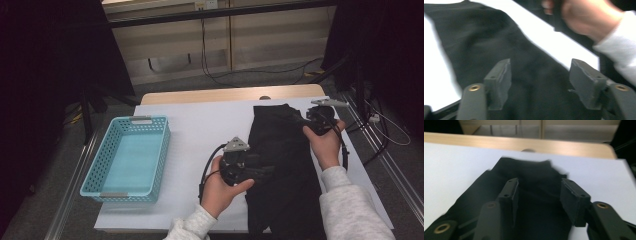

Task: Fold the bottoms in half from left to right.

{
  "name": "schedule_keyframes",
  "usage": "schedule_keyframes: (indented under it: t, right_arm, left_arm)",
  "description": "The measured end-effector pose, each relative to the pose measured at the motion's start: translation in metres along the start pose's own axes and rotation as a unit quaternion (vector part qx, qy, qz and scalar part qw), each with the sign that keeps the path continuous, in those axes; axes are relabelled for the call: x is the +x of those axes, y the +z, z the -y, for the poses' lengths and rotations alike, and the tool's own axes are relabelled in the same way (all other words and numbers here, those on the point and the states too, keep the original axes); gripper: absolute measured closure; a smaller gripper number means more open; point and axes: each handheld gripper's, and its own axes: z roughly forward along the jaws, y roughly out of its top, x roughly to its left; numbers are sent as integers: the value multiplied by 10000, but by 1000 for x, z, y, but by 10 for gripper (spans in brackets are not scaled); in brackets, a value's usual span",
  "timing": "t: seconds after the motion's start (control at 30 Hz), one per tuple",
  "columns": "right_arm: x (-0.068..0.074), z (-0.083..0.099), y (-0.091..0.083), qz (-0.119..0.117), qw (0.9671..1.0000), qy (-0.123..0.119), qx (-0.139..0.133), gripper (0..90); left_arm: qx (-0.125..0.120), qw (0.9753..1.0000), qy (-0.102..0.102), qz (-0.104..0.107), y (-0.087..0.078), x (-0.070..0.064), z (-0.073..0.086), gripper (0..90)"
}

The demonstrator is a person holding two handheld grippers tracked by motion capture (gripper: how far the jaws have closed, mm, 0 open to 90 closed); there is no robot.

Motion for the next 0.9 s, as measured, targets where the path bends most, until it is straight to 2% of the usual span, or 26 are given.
schedule_keyframes:
  t: [0.07,0.17,0.2,0.23,0.27,0.3,0.4,0.47,0.53,0.63,0.7,0.9]
  right_arm:
    - [8,10,2,-116,9995,-224,200,400]
    - [18,24,0,-467,9982,-315,219,360]
    - [21,27,-1,-507,9976,-386,287,340]
    - [21,27,-1,-507,9976,-386,287,340]
    - [27,36,-6,-663,9957,-532,369,333]
    - [28,39,-8,-717,9952,-564,365,324]
    - [33,50,-17,-806,9930,-729,469,307]
    - [37,58,-21,-859,9906,-913,547,301]
    - [40,65,-25,-834,9905,-970,513,291]
    - [43,76,-30,-935,9901,-931,475,279]
    - [45,79,-32,-992,9892,-952,503,274]
    - [50,84,-41,-1152,9868,-1003,534,275]
  left_arm:
    - [189,9997,-17,-173,-6,12,7,266]
    - [355,9987,-44,-372,-15,30,19,226]
    - [404,9982,-70,-441,-18,36,24,215]
    - [404,9982,-70,-441,-18,36,24,203]
    - [494,9972,-47,-559,-24,45,30,200]
    - [516,9968,3,-613,-28,50,33,199]
    - [497,9961,-125,-718,-36,63,43,186]
    - [491,9953,-125,-826,-40,69,48,181]
    - [543,9942,-142,-918,-43,75,52,178]
    - [575,9933,-50,-1002,-45,78,55,173]
    - [605,9934,-97,-965,-45,80,56,167]
    - [615,9925,-34,-1054,-49,84,57,153]
